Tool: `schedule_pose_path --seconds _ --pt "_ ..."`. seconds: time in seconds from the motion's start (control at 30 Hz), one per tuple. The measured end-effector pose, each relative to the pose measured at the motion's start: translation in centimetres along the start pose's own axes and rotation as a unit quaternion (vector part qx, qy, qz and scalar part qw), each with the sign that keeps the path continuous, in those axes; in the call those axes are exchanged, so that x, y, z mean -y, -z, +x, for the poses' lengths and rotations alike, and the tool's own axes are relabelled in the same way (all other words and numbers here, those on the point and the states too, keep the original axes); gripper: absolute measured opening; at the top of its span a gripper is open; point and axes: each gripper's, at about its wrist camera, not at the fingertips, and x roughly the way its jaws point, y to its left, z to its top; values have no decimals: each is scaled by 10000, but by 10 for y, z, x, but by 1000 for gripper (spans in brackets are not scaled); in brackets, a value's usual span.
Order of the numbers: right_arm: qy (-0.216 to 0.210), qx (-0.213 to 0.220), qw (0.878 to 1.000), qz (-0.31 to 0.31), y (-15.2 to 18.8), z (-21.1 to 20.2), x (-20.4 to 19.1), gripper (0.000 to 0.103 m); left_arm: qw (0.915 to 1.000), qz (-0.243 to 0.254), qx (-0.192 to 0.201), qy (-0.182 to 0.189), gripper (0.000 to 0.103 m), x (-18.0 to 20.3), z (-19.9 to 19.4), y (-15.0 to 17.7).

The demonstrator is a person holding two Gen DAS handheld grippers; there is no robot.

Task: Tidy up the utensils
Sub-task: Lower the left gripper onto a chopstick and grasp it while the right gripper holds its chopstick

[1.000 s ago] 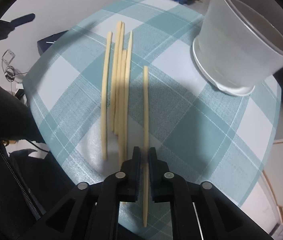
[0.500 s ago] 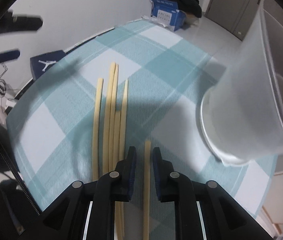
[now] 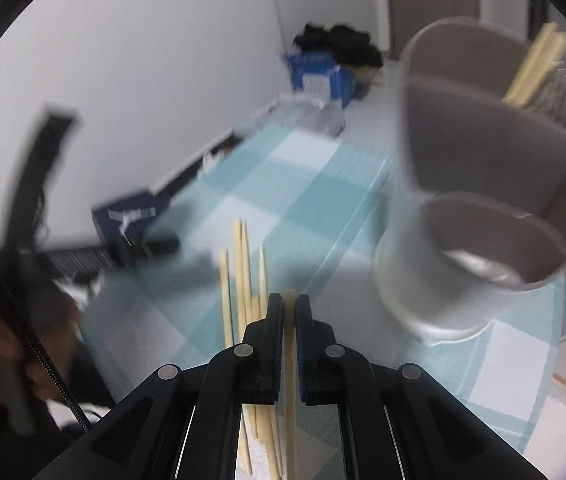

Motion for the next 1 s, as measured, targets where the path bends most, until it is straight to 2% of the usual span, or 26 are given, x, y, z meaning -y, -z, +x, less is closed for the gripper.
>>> schedule_pose_path --seconds 0.1,0.17,0.37,0.6,0.8,0.87,1.0 --pt "-315 248 9985 385 -7 -14 16 5 9997 141 -120 -159 102 7 8 1" --pt "-456 398 9966 552 -11 -22 25 5 9991 268 -61 -331 102 12 9 1" --pt "-525 636 9944 659 -16 -35 40 5 9962 455 -71 -744 102 22 16 0" --pt "-457 915 9929 601 -12 -55 44 5 9960 338 -182 -802 101 22 15 1" --pt "-532 1040 9898 815 -9 -63 55 5 9953 250 -246 -905 100 29 20 -3" --pt "-532 1103 9892 807 -6 -70 56 5 9937 291 -315 -1034 98 33 21 -3" --pt "-510 1277 9875 772 -4 -84 57 5 9929 360 -427 -1046 91 39 19 -3"
